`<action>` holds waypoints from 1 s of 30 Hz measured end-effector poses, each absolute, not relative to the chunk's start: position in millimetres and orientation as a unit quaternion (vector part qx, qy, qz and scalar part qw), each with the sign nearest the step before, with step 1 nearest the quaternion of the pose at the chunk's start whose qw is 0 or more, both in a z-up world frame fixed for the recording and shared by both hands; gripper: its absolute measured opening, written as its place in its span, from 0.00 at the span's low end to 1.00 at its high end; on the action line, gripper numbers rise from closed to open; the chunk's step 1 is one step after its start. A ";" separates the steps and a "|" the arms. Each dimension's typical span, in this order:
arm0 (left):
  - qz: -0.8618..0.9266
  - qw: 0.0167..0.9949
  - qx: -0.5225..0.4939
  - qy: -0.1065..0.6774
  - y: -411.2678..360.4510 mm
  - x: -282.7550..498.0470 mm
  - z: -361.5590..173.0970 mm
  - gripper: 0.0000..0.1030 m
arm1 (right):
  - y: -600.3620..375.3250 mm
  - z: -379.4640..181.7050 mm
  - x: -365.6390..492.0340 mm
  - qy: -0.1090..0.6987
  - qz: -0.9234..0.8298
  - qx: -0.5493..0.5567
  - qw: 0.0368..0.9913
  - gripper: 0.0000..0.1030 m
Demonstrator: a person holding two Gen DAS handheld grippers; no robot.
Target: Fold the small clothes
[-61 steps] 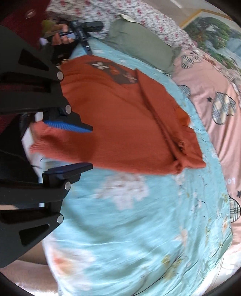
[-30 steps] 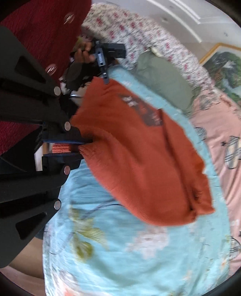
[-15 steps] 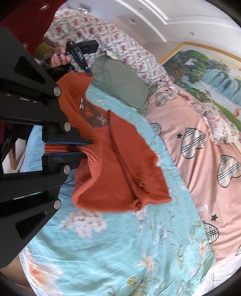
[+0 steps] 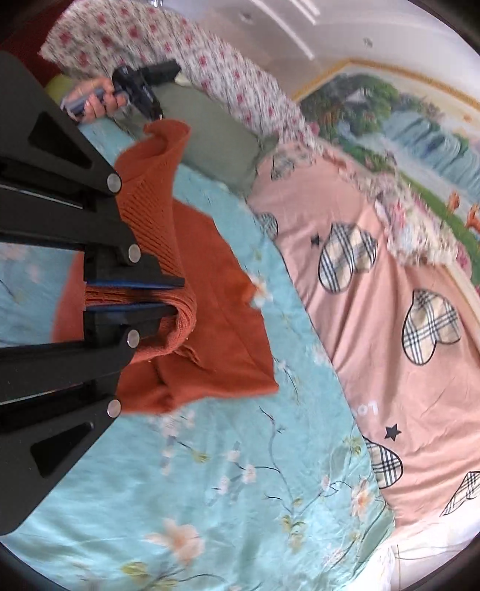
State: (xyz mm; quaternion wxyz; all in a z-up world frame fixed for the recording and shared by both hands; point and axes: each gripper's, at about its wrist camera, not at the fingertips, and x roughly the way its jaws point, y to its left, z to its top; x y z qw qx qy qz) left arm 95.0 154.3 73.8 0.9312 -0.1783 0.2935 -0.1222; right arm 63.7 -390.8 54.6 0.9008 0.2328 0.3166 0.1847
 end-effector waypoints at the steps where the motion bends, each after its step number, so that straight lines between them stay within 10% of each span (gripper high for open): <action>1: -0.117 0.931 -0.180 0.295 154.4 104.9 72.5 0.05 | -392.1 52.3 75.1 0.320 0.174 0.232 0.902 0.07; 26: -0.049 0.887 -0.174 0.425 141.9 279.3 -31.3 0.07 | -388.2 -35.5 247.1 0.447 0.072 0.219 0.864 0.12; 30: -0.066 0.885 -0.182 0.422 138.4 253.8 -24.8 0.31 | -389.3 -20.0 226.8 0.429 0.058 0.209 0.877 0.30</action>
